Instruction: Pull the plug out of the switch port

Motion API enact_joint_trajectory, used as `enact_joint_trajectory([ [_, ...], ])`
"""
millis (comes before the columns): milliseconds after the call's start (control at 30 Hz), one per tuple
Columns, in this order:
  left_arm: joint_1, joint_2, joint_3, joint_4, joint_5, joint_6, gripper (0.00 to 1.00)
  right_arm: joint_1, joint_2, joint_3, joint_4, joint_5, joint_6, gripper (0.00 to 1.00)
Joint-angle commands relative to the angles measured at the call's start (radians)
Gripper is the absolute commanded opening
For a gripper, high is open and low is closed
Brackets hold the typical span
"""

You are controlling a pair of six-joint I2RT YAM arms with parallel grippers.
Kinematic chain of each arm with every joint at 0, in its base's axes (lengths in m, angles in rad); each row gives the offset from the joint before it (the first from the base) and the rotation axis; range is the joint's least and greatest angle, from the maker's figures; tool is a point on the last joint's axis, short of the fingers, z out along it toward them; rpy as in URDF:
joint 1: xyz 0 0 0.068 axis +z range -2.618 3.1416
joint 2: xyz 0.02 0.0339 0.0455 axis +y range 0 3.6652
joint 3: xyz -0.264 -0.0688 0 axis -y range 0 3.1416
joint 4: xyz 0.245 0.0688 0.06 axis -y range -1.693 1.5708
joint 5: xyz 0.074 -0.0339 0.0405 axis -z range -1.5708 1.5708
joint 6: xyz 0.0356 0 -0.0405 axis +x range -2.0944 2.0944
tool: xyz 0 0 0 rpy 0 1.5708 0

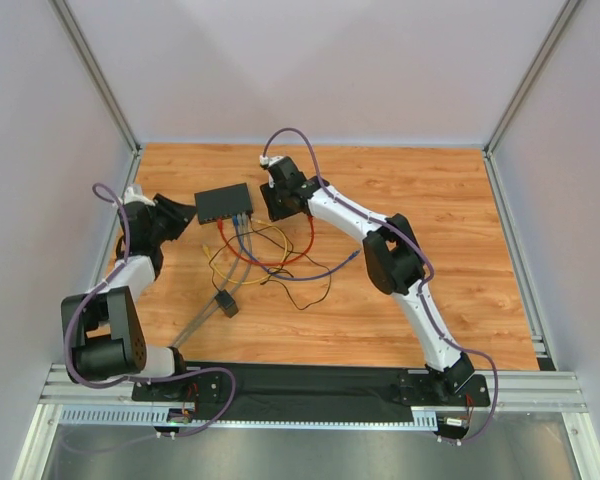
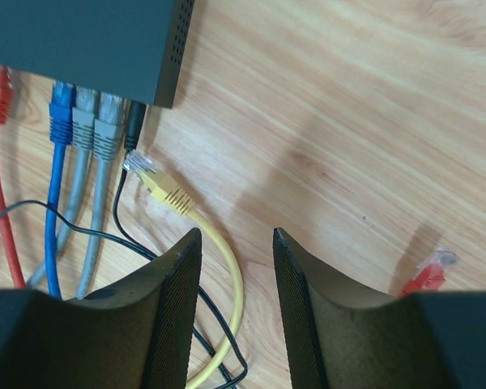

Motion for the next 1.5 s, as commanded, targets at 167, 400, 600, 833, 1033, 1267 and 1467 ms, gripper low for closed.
enact_joint_trajectory([
  [167,-0.061,0.151,0.363,-0.131,-0.024,0.066,0.49,-0.006,0.041,0.018,-0.015,-0.092,-0.056,0.37],
  [400,-0.089,0.382,0.401,-0.026,0.056,0.084,0.42,-0.006,0.054,0.006,-0.013,-0.105,-0.067,0.38],
  [600,-0.095,0.377,0.353,-0.017,0.053,0.118,0.41,-0.010,0.079,0.009,-0.037,-0.095,-0.072,0.40],
  [833,-0.098,0.415,0.383,-0.062,0.044,0.126,0.41,-0.017,0.091,-0.007,-0.023,-0.068,-0.049,0.36],
  [1033,-0.098,0.445,0.397,-0.099,0.015,0.107,0.41,-0.019,0.084,-0.005,-0.018,-0.019,-0.058,0.21],
  [1267,-0.098,0.500,0.449,-0.128,-0.002,0.099,0.42,-0.017,0.026,-0.011,-0.018,0.098,-0.082,0.00],
  [1467,-0.098,0.566,0.515,-0.215,0.007,0.089,0.42,0.030,-0.142,-0.161,0.150,0.339,-0.171,0.00],
])
